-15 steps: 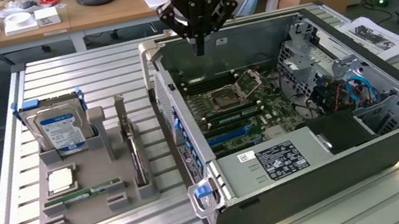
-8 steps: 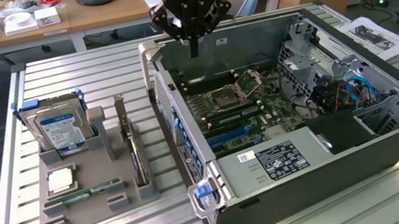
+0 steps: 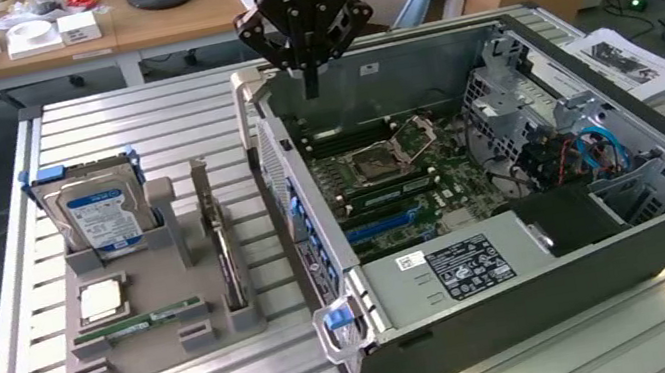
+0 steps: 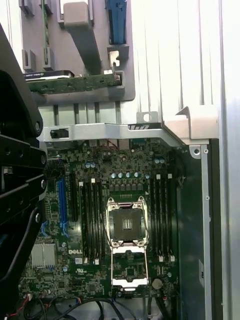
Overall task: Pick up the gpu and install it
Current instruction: 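Reach for the gpu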
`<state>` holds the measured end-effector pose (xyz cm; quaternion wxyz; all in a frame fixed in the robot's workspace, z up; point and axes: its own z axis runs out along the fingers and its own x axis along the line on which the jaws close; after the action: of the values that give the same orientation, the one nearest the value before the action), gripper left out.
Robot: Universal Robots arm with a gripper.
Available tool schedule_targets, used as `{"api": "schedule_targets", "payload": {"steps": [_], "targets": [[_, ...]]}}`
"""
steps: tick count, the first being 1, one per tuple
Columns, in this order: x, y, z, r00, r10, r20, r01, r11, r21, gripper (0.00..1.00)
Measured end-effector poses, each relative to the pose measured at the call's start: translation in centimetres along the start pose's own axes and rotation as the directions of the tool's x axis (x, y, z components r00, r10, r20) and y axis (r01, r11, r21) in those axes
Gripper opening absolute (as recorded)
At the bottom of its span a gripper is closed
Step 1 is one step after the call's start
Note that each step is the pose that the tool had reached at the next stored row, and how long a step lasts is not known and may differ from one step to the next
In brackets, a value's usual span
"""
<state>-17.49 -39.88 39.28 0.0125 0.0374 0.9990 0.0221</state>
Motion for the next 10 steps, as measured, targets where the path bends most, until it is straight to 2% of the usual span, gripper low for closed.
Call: {"api": "schedule_targets", "payload": {"steps": [10], "targets": [[1.3, -0.10, -0.02, 1.0000, 0.000, 0.0000, 0.000, 1.0000, 0.0001, 0.11]]}}
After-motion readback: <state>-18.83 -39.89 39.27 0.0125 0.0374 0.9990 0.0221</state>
